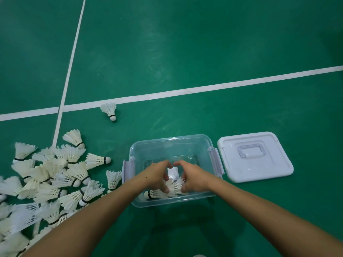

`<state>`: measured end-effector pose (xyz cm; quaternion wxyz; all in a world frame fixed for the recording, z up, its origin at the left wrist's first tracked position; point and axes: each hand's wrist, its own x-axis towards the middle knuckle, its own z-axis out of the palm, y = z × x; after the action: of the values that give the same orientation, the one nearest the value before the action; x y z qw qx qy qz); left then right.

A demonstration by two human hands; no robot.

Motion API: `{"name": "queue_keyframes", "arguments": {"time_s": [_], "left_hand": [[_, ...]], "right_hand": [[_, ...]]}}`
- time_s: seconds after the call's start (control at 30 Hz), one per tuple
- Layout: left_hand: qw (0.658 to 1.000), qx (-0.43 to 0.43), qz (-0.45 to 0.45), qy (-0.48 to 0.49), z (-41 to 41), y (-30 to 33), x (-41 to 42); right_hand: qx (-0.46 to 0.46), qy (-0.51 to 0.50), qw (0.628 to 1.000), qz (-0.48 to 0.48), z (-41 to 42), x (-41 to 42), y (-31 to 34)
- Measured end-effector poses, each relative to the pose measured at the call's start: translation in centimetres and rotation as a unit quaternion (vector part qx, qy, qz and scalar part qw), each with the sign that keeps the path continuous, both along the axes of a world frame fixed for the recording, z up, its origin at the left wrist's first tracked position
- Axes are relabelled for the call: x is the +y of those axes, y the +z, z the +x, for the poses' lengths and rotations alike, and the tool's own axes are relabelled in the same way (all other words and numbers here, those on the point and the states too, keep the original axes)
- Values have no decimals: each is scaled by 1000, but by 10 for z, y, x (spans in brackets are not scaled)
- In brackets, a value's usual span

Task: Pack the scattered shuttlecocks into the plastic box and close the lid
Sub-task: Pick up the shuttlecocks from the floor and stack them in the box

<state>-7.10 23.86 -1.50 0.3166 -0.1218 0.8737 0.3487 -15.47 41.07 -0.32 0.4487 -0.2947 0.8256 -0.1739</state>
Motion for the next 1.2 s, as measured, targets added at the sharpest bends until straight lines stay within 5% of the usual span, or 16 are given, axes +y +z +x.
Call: {"name": "queue_keyframes", "arguments": {"time_s": [0.33,0.53,0.77,1.0,1.2], "left_hand": [[1000,0,-6,23,1,-2,-1],[993,111,-26,30,13,35,-3],[931,311,47,185,69,97,-68],[901,281,-38,329,152,89,-169],[896,245,-86,359,187,57,-211]], "right_hand": [[-141,-61,988,0,-4,-2,1],[-79,-26,996,13,-6,4,21],[55,-30,996,-63,-8,-8,83],[90,70,977,-183,17,-113,147],[61,140,964,-219,50,-209,135]]}}
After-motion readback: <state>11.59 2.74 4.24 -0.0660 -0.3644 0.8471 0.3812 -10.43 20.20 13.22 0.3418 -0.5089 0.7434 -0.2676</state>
